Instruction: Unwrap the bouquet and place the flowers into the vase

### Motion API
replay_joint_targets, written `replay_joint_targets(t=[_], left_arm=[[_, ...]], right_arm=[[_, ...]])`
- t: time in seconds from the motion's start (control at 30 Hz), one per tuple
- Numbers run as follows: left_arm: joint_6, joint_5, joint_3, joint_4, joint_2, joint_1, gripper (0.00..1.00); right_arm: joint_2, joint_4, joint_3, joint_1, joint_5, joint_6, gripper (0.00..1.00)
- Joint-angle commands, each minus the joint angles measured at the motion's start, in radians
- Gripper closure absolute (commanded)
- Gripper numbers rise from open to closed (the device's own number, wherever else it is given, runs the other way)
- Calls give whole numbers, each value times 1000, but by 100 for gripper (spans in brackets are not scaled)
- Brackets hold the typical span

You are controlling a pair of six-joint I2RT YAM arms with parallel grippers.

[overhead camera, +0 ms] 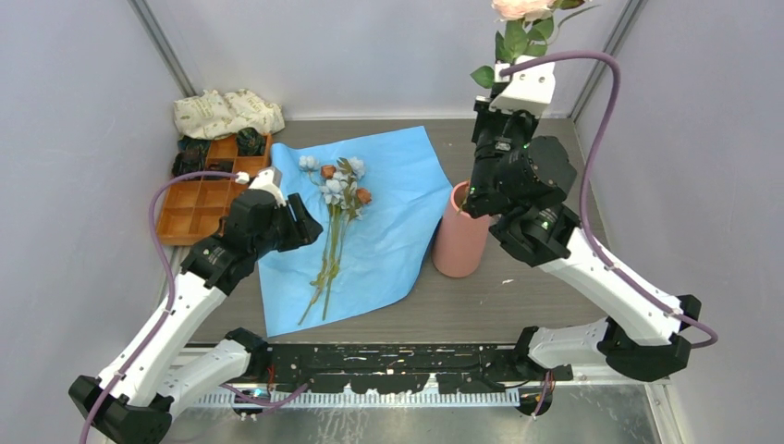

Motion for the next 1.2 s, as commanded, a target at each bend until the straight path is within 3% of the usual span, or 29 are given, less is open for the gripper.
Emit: replay_joint_targets(t=[0.0, 0.43, 0.87, 1.17], left_arm=[[-9, 11, -2, 49, -23, 2, 46], [-9, 12, -15, 63, -26, 2, 46], [-7, 8, -16, 59, -22, 2, 46], [-11, 17, -21, 79, 0, 3, 46]], right_arm=[[17, 155, -11, -17, -2, -130, 99], [-8, 151, -117, -103, -97, -51, 99], [55, 120, 10, -136, -161, -63, 99], [-33, 104, -217, -140, -194, 76, 99]])
